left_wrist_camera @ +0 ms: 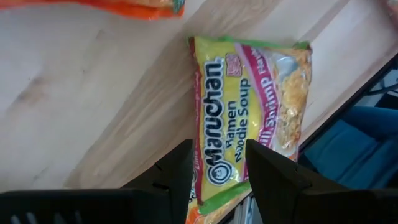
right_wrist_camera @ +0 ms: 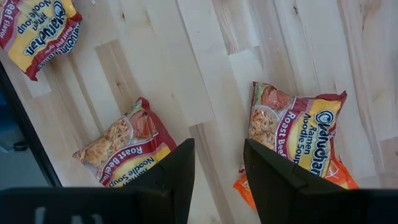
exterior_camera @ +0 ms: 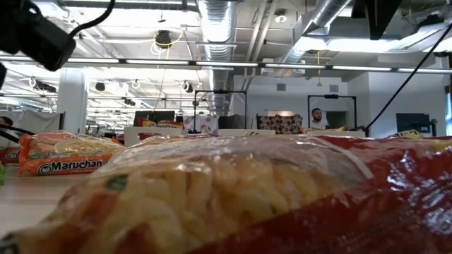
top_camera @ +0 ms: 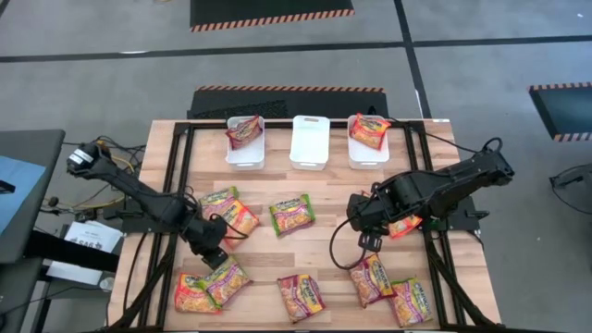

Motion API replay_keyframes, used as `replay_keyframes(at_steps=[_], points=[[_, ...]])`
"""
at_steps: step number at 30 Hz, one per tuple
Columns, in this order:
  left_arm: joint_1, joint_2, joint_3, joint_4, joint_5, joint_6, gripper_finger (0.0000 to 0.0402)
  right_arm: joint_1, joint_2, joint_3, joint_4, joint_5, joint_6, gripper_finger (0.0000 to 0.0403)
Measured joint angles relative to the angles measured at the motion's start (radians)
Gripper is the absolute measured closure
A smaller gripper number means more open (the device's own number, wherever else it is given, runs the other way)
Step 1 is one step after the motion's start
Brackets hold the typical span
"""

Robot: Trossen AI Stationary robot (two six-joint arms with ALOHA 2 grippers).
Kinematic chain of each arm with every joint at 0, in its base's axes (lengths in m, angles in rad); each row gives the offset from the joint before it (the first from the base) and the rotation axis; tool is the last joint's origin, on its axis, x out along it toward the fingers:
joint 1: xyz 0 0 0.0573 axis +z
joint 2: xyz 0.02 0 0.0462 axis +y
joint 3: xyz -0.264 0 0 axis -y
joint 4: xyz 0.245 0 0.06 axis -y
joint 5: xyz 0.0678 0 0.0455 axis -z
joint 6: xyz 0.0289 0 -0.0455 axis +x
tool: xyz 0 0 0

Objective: Sort Maruchan noodles
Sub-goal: Put the green noodle pack into the middle white bin

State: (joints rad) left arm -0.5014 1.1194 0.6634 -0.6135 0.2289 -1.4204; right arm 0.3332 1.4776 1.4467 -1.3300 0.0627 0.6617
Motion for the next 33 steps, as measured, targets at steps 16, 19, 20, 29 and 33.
replay_keyframes(at_steps=[16, 19, 20, 29, 33], points=[[-0.031, 0.000, -0.130, 0.223, 0.007, -0.073, 0.0270, -0.001, 0.000, 0.000, 0.003, 0.000, -0.008, 0.0239], [-0.034, 0.000, -0.155, 0.280, 0.020, -0.098, 0.0270, -0.001, 0.000, 0.000, 0.003, 0.000, -0.008, 0.0239], [-0.037, 0.000, -0.160, 0.289, 0.019, -0.104, 0.0270, -0.001, 0.000, 0.000, 0.002, 0.000, -0.008, 0.0239], [-0.064, 0.000, -0.205, 0.335, 0.020, -0.169, 0.0270, -0.002, 0.000, 0.000, 0.002, -0.001, -0.017, 0.0239], [-0.070, 0.004, -0.230, 0.419, 0.018, -0.195, 0.0270, -0.002, 0.000, 0.000, 0.002, -0.001, -0.018, 0.0239]])
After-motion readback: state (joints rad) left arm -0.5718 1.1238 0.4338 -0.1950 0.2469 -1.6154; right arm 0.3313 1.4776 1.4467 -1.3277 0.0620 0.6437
